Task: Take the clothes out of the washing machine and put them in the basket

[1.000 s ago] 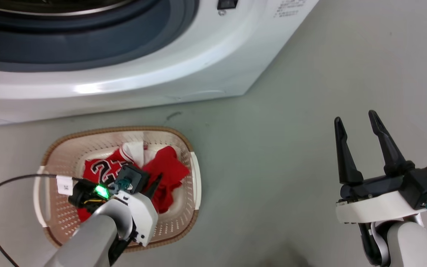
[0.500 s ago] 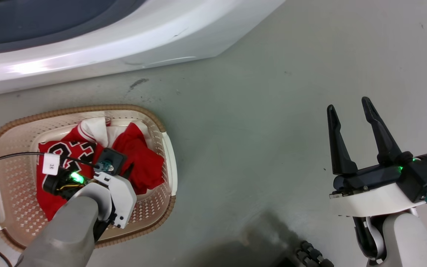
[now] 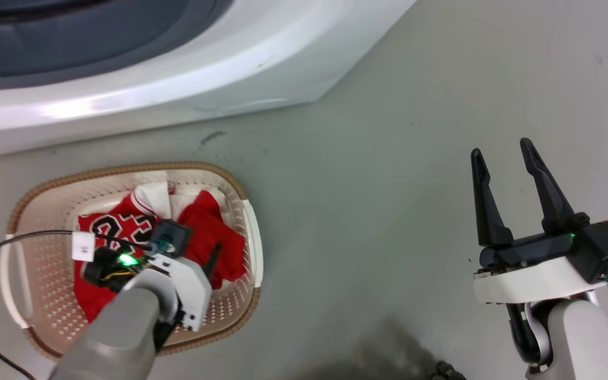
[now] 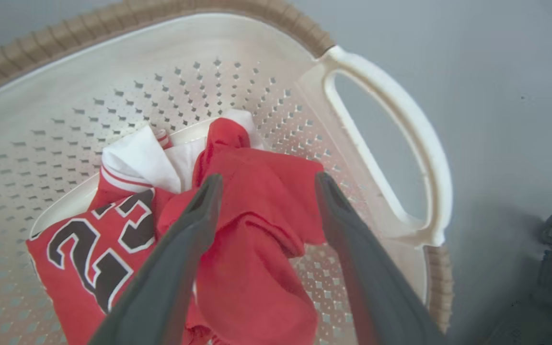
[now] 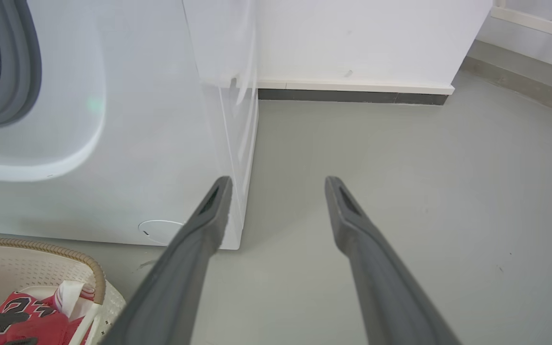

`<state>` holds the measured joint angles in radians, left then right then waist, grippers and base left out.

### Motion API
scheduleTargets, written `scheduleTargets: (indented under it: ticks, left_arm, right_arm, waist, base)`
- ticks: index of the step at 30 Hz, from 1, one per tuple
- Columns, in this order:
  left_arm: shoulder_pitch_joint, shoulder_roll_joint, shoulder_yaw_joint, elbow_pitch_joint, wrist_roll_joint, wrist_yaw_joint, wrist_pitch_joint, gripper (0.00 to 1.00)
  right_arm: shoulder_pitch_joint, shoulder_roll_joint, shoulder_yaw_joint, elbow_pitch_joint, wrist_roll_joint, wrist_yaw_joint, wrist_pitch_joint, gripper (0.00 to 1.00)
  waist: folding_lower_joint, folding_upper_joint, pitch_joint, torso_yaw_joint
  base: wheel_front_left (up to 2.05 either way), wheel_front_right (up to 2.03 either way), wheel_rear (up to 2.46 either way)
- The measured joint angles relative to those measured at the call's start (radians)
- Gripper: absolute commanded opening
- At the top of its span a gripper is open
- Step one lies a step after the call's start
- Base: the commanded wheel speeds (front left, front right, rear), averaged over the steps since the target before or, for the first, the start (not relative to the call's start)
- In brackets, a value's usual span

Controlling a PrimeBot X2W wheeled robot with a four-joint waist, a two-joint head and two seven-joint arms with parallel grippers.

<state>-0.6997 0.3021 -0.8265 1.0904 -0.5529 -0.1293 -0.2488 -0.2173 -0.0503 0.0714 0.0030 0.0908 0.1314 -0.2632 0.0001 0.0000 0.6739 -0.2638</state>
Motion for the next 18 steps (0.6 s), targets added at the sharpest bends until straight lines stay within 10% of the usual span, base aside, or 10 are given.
scheduleTargets:
  ticks: [18]
  left_arm:
    - [0.240, 0.034, 0.269, -0.422, 0.006, 0.046, -0.014, 1.00]
  right_arm:
    - [0.111, 0.000, -0.102, 0.048, -0.114, 0.000, 0.000, 1.00]
  waist:
    - [-0.0003, 0.0000, -0.368, 0.160]
  base:
    - [0.00, 0.00, 0.00]
